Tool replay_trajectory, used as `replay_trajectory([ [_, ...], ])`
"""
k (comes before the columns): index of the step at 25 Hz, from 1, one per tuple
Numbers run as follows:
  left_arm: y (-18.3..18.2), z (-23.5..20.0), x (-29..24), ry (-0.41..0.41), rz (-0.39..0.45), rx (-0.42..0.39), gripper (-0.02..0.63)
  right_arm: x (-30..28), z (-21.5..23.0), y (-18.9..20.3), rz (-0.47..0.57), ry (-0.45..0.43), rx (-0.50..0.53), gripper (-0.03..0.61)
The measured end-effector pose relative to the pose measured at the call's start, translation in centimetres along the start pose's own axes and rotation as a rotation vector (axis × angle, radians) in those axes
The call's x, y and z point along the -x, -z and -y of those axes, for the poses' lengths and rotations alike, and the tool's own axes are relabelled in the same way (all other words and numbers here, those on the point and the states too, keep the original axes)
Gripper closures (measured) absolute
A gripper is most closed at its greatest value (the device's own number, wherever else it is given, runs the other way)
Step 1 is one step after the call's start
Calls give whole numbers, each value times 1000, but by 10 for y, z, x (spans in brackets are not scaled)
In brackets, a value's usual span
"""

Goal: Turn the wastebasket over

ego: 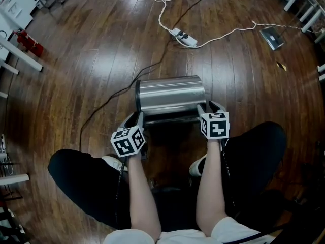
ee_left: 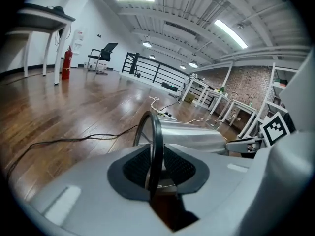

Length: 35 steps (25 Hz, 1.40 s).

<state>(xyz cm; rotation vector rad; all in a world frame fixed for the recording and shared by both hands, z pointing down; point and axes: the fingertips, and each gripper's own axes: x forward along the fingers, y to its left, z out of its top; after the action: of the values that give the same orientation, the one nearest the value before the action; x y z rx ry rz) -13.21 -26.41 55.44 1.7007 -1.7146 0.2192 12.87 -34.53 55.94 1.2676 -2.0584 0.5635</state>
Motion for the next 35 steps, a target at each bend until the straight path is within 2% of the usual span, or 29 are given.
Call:
replay_trajectory([
  [1, -1, 2, -1, 12, 6, -2, 531, -1, 0, 1, 3, -8, -21, 400],
  [4, -2, 2, -3, 35, 14, 14, 531, -3, -3, 1, 15, -36, -77, 442],
  [6, -2, 1, -3, 39, 14, 22, 529, -3, -4, 1, 0, -36, -70, 448],
  [9, -2, 1, -1, 18, 4, -22, 531, -3, -6, 1, -31, -28, -38, 451],
  [11, -3, 0, 0, 16, -12, -24, 532, -4, -8, 0, -31, -33, -37, 453],
  [16, -17, -19, 17, -59, -40, -29, 534, -8, -30, -9, -16, -119, -30, 479],
  [19, -47, -21, 33, -81, -1, -80, 537, -12, -44, -16, 10, -187, -64, 479],
  [23, -82, -11, 55, -92, 41, -199, 540, -21, -60, -13, 20, -277, -170, 480],
  [25, -94, -3, 65, -91, 51, -261, 540, -25, -69, -9, 14, -306, -190, 480],
  [27, -104, 13, 70, -52, 56, -314, 543, -31, -79, -5, 5, -307, -160, 498],
  [28, -107, 24, 71, -22, 59, -338, 544, -34, -83, -2, -4, -287, -129, 582],
  [31, -109, 59, 64, 34, 65, -412, 545, -43, -83, 8, -27, -214, -61, 592],
  [35, -101, 102, 54, 148, 69, -439, 541, -42, -76, 9, -12, -211, -106, 591],
])
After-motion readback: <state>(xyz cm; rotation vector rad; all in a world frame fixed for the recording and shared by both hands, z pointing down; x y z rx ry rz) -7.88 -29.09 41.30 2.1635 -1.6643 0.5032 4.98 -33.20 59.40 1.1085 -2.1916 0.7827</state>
